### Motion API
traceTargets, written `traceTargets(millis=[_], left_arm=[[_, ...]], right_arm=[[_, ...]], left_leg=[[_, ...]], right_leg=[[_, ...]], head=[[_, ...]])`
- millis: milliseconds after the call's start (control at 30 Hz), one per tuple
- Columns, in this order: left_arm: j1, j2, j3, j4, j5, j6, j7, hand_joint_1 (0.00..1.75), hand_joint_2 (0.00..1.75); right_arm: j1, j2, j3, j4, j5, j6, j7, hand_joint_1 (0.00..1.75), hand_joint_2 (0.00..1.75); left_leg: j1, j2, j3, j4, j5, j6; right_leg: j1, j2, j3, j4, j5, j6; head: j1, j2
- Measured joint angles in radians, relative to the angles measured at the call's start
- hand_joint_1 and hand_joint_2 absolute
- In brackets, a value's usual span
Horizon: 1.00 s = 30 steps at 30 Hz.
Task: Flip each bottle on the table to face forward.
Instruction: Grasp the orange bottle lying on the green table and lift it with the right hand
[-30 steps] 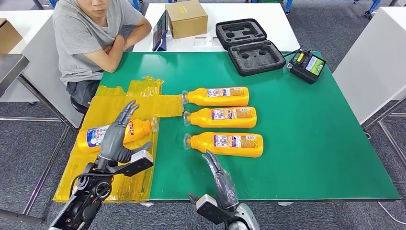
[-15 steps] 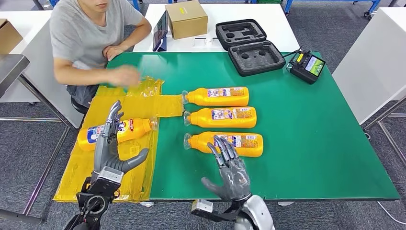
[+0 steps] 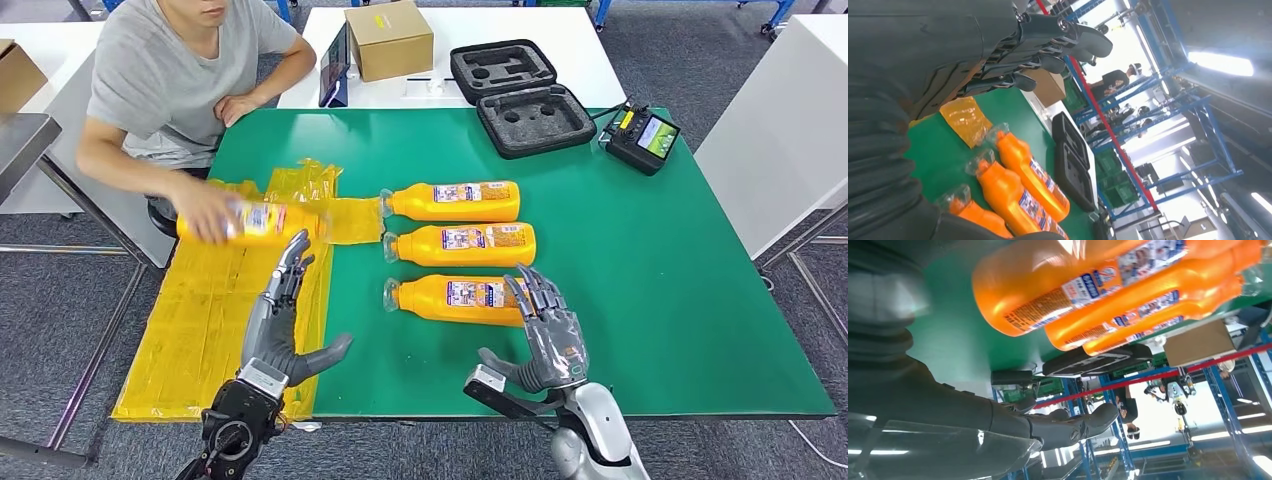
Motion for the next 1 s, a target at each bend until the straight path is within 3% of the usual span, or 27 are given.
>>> traceTargets(millis=[267,500,1000], left_arm=[[-0.033,-0.024,-0.031,0.048,-0.021,-0.007,0.0,0.0,1.75],[-0.066,-0.044,-0.058,0.096,-0.013,-0.006,0.0,0.0,1.75],[-0.096,-0.054,-0.076,0.142,-0.009,-0.004,0.0,0.0,1.75]], right_arm=[[-0.058,-0.032,-0.001,0.11,-0.016,0.009,0.025,0.0,0.0],[-0.115,-0.044,-0.003,0.217,0.073,0.005,0.052,0.0,0.0],[-0.141,-0.043,-0.002,0.275,0.099,-0.003,0.063,0.0,0.0]], left_leg=[[0.0,0.0,0.0,0.0,0.001,0.001],[0.0,0.0,0.0,0.0,0.001,0.001],[0.0,0.0,0.0,0.0,0.001,0.001]], right_leg=[[0.0,0.0,0.0,0.0,0.0,0.0],[0.0,0.0,0.0,0.0,0.001,0.001],[0.0,0.0,0.0,0.0,0.001,0.001]], head=[[0.0,0.0],[0.0,0.0],[0.0,0.0]])
